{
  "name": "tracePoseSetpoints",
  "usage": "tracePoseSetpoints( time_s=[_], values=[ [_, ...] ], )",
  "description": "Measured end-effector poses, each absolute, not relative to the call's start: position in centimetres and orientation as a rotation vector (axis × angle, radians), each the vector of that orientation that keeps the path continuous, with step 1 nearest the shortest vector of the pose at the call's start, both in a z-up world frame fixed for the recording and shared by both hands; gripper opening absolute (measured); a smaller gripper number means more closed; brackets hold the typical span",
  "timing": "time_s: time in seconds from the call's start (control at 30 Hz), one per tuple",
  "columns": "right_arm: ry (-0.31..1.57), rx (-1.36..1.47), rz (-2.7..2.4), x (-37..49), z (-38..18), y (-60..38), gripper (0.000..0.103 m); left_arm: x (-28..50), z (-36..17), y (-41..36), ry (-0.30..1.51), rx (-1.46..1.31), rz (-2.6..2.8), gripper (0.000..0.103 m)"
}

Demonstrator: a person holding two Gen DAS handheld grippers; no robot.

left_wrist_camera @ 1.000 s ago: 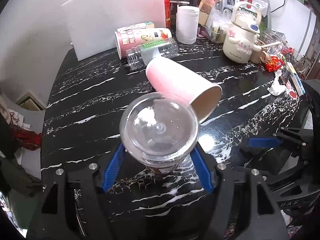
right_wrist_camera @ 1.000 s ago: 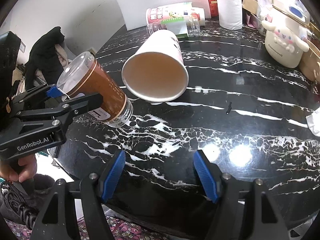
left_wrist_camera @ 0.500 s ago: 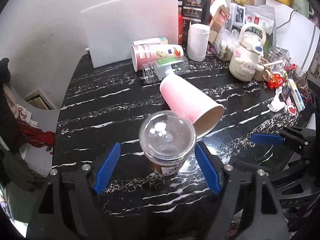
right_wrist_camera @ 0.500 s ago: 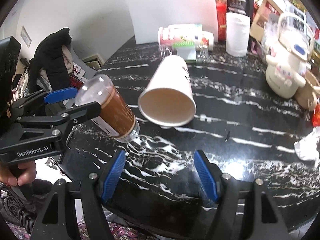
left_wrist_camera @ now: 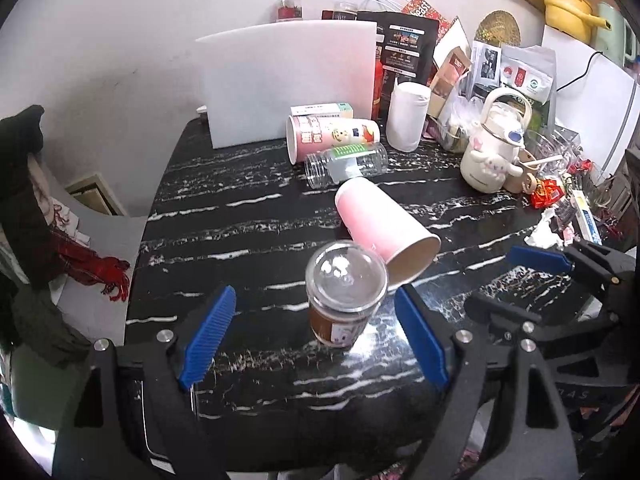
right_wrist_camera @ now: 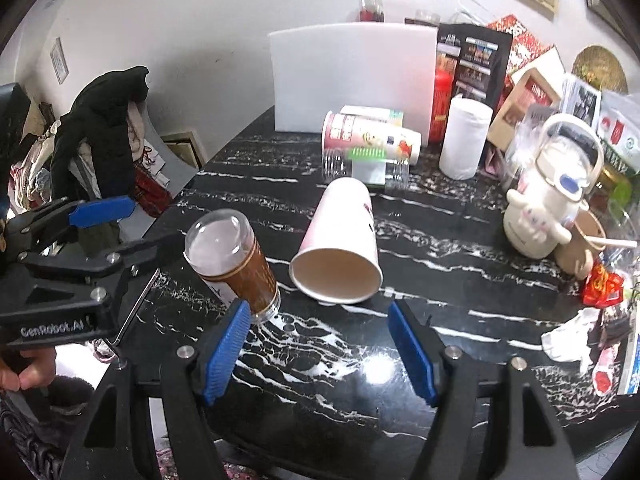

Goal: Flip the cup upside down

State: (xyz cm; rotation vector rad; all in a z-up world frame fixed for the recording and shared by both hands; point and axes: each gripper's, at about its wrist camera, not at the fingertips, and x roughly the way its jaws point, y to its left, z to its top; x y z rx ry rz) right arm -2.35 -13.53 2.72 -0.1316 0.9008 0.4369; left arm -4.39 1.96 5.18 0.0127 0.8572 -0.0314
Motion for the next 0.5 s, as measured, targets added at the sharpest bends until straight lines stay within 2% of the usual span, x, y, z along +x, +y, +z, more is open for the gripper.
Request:
tracePoseSetpoints(
  time_s=[0.5],
  values=[
    [0.883, -0.144, 0.365, -3.8, 2.9, -13.1, 0.072, -7.4, 5.1, 3.3, 0.855, -0.012, 0.072, 0.082]
  ],
)
